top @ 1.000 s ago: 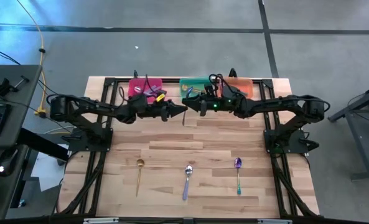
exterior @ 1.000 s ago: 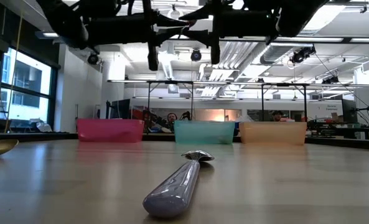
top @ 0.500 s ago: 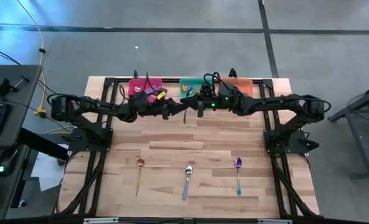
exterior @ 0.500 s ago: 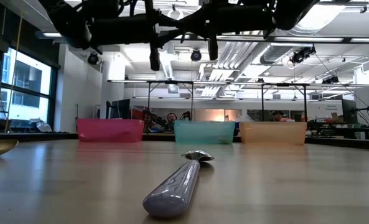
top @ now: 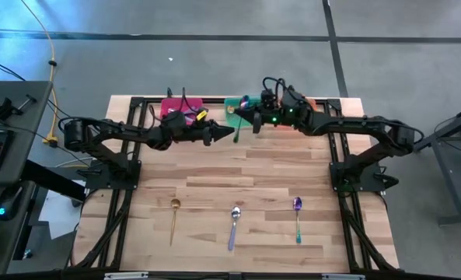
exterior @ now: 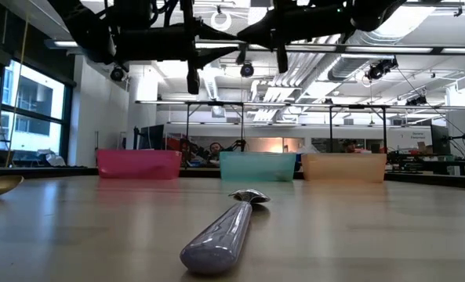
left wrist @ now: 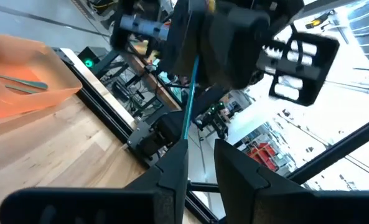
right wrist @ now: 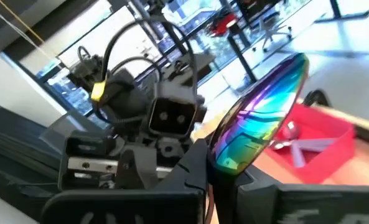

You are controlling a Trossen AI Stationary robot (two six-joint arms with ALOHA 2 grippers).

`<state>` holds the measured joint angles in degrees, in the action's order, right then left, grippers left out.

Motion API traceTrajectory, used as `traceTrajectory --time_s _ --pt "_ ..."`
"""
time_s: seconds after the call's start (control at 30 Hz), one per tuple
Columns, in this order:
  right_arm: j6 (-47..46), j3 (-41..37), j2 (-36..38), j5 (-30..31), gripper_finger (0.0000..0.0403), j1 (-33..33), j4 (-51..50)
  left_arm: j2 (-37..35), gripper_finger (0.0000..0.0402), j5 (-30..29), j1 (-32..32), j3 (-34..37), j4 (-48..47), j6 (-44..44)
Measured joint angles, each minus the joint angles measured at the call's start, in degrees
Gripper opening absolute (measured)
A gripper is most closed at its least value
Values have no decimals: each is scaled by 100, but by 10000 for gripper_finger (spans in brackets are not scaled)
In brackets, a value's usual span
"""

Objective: Sort silverware by color (type)
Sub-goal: Put the left silver spoon into the orange bin

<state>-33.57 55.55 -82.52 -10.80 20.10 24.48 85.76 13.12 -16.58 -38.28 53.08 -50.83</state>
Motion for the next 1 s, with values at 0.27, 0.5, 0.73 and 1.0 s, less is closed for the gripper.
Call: traceTrajectory --time_s 0.27,0.5,0.73,1.0 --pt "553 0 755 91 0 440 -1095 -2 71 365 -153 0 -339 111" --pt "1154 0 1462 100 0 1018 -2474 -5 71 442 -175 2 -458 562" --pt "2111 0 1923 113 0 1813 -4385 -9 61 420 -117 2 -1396 997" --pt "3726 0 1691 712 0 2579 -5833 -9 6 92 117 4 -1966 1263"
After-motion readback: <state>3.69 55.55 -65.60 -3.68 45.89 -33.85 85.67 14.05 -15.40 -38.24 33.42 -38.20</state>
